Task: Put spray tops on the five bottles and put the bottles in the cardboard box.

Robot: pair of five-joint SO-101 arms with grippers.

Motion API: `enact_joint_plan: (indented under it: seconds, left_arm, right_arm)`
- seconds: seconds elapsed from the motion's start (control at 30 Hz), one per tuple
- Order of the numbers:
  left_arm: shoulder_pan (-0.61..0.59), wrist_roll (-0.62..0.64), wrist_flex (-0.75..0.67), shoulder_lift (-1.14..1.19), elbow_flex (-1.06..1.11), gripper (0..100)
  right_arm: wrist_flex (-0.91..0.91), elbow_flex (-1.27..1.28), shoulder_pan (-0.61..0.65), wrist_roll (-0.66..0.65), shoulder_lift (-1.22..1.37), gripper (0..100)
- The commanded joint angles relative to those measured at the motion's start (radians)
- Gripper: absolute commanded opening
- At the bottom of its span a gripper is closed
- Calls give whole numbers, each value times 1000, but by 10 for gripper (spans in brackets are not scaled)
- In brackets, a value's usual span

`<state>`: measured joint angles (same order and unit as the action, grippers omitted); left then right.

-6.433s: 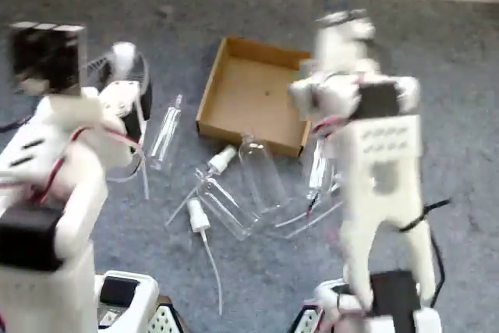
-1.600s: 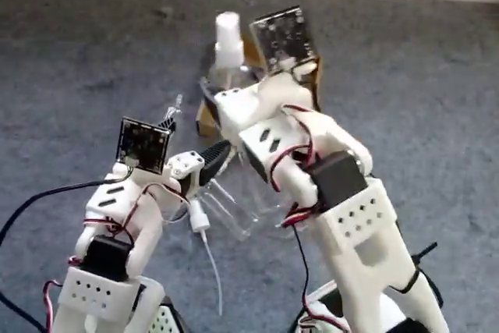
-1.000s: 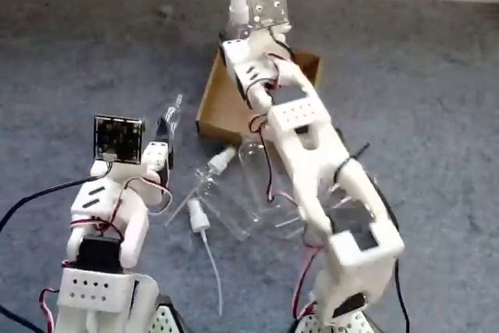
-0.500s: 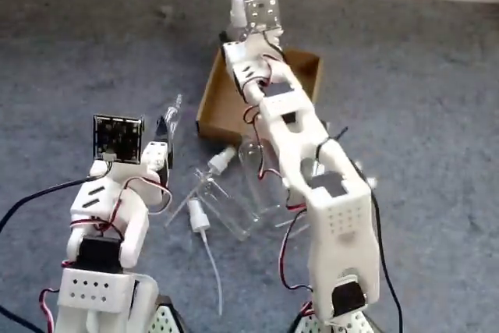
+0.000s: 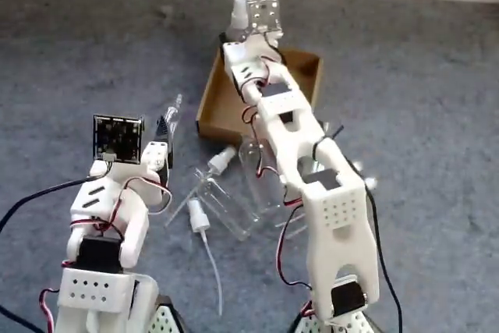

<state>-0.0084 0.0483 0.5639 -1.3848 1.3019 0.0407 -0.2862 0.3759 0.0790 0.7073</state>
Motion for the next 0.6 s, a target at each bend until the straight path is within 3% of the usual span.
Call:
enact_joint_plan:
  seconds: [0.0, 0.2, 0.57]
  left_arm:
    - [-8, -5, -23, -4, -5, 55]
    - [-8, -5, -23, -4, -5, 55]
    - [-8, -6, -23, -2, -7, 53]
  right_arm:
    - [-19, -65, -7, 5, -27, 67]
    - [-19, -65, -7, 5, -31, 196]
    - [-18, -65, 4, 6, -33, 271]
